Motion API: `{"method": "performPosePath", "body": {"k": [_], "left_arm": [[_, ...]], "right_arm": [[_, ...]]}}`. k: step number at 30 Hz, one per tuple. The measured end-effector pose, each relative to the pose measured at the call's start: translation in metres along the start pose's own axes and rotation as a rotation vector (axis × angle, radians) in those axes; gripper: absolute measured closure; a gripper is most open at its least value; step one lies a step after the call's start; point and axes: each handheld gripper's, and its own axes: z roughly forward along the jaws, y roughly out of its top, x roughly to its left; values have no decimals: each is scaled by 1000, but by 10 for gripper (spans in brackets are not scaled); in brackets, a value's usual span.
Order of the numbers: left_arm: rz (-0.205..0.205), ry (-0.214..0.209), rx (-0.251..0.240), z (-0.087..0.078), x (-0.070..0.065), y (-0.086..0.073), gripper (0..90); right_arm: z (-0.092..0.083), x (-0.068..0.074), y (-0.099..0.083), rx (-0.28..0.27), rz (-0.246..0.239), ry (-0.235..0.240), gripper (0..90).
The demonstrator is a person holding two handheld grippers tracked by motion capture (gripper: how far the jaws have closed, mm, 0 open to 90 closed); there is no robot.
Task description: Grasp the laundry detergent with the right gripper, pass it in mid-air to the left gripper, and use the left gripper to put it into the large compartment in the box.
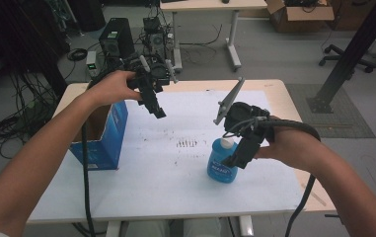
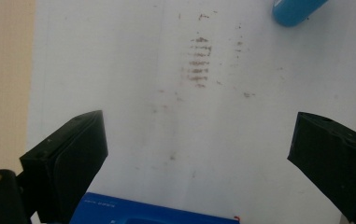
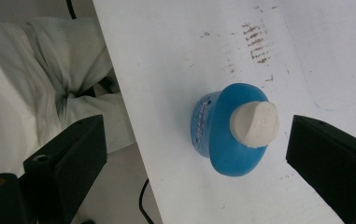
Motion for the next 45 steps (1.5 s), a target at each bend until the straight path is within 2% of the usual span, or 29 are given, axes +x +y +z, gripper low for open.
{"method": "performPosePath", "body": {"k": [14, 22, 32, 45], "left_arm": [[3, 3, -1, 0, -2, 2, 47], [2, 8, -12, -2, -4, 1, 46], [5, 14, -6, -4, -4, 0, 45], [6, 14, -2, -1, -6, 4, 45]], "right_arm": [[-7, -3, -5, -1, 15, -25, 50], [-9, -7, -12, 9, 54, -37, 48], [-10, -17, -25, -7, 138, -45, 46], [-3, -23, -42, -12, 181, -46, 45]]}}
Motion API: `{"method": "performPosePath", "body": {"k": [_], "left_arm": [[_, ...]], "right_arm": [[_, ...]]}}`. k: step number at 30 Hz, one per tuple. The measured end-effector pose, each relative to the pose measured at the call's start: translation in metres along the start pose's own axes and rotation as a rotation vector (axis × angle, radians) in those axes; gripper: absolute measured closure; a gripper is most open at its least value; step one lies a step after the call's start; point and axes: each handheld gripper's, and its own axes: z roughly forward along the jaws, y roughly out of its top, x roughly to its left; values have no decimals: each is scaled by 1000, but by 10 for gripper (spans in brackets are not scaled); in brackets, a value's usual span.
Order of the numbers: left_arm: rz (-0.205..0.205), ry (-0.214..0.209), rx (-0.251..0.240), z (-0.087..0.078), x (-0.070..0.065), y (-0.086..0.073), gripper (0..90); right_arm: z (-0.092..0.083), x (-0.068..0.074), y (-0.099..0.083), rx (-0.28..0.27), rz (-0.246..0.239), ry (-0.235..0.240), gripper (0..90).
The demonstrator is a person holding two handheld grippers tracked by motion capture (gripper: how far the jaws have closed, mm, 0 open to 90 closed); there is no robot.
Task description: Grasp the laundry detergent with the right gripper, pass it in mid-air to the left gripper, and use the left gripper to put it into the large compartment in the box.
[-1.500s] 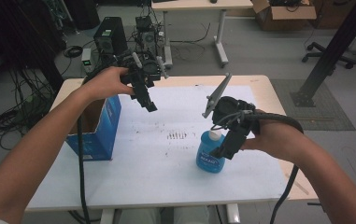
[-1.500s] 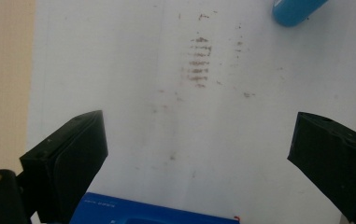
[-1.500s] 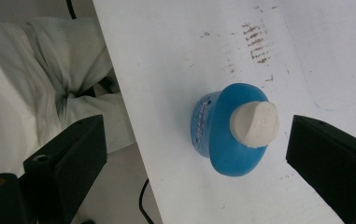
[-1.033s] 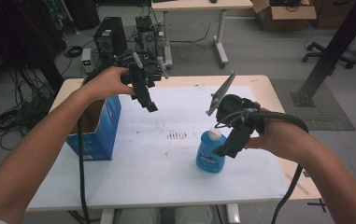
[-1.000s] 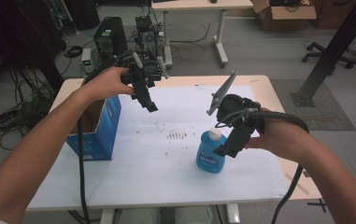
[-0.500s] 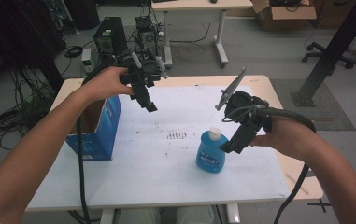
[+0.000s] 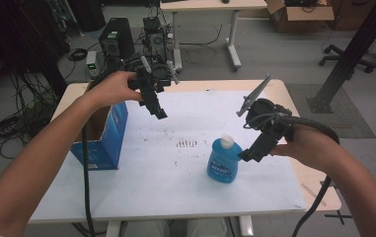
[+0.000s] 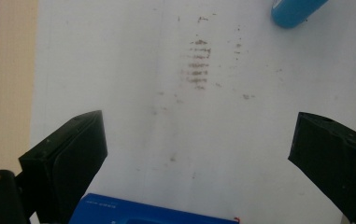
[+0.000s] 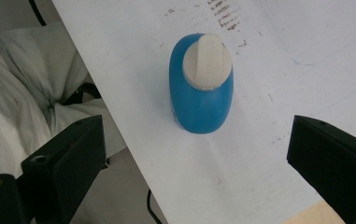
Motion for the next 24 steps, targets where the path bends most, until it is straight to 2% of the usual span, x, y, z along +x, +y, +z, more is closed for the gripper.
{"method": "performPosePath", "body": {"k": [8, 13, 16, 24], "left_arm": [[-1, 3, -1, 0, 0, -1, 45], [-3, 2, -1, 0, 0, -1, 45], [-2, 3, 1, 1, -1, -1, 45], [5, 3, 10, 2, 0, 0, 45]], "right_arm": [[9, -3, -9, -28, 47, 4, 43], [14, -3, -12, -34, 45, 4, 43], [21, -4, -16, -42, 25, 5, 42], [32, -7, -24, -81, 34, 11, 42]]}}
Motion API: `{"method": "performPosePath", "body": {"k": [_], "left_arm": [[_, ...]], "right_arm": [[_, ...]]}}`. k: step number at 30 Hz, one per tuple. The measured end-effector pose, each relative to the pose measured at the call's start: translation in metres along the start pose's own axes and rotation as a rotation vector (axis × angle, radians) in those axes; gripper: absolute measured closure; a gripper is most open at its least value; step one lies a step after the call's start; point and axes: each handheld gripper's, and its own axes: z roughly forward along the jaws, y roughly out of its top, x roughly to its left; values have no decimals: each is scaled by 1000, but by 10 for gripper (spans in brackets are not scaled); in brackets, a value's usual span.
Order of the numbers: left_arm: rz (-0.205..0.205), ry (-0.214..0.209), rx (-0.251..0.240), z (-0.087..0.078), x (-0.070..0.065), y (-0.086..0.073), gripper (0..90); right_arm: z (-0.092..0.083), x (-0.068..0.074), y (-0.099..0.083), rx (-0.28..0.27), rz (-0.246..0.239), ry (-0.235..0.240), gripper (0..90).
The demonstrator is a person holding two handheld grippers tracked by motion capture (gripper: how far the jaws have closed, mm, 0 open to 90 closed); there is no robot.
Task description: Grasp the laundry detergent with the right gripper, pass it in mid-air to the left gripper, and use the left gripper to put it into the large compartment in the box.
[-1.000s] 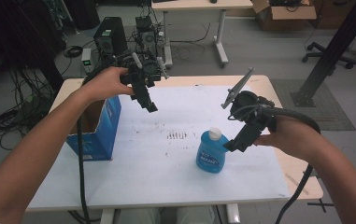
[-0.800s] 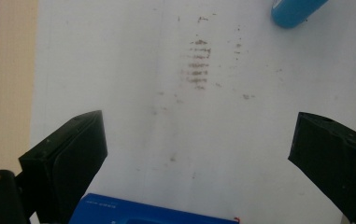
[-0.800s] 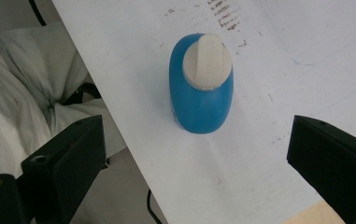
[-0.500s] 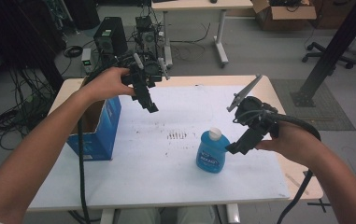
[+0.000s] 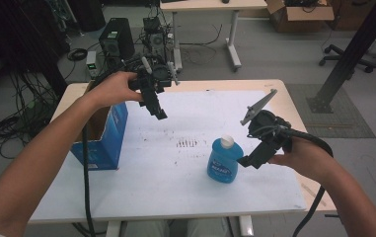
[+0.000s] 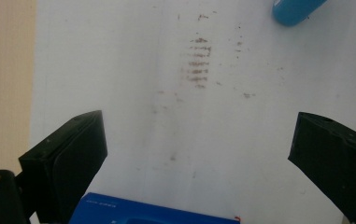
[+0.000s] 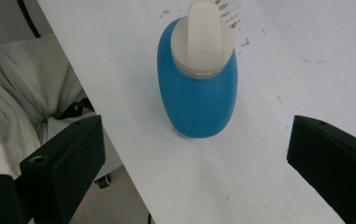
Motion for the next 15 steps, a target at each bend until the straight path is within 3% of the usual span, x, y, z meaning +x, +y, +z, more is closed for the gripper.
{"method": "performPosePath", "body": {"k": [15], "left_arm": [[-5, 5, -3, 2, 0, 1, 45]], "right_arm": [[14, -4, -14, -59, -8, 1, 41]]}}
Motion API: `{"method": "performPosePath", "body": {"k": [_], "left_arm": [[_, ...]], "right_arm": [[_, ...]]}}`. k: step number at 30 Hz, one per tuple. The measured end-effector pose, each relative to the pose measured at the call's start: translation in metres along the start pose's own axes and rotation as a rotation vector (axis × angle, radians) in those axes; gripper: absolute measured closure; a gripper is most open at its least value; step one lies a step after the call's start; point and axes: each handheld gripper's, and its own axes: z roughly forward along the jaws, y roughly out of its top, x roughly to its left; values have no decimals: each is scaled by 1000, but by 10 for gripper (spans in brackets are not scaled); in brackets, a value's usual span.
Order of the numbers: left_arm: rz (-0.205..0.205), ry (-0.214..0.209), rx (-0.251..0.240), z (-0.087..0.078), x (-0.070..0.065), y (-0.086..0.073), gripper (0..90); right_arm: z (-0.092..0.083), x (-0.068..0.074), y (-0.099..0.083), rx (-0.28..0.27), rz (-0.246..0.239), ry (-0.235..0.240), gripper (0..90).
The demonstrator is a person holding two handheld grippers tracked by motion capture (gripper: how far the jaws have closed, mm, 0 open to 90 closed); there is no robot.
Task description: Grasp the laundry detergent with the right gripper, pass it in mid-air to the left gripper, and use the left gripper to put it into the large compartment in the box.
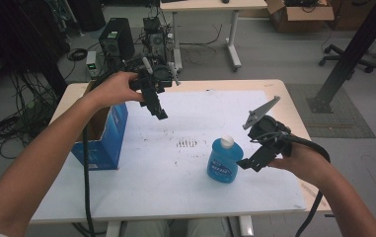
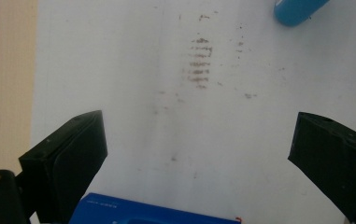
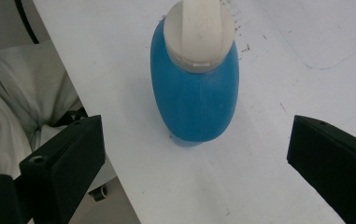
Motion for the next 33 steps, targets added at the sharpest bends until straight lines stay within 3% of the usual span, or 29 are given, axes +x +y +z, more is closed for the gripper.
{"method": "performPosePath", "body": {"k": [19, 33], "left_arm": [[9, 0, 13, 1, 0, 1, 46], [6, 4, 19, 3, 0, 2, 46]], "right_arm": [[17, -4, -18, -86, 0, 12, 41], [32, -7, -36, -198, -1, 27, 40]]}}
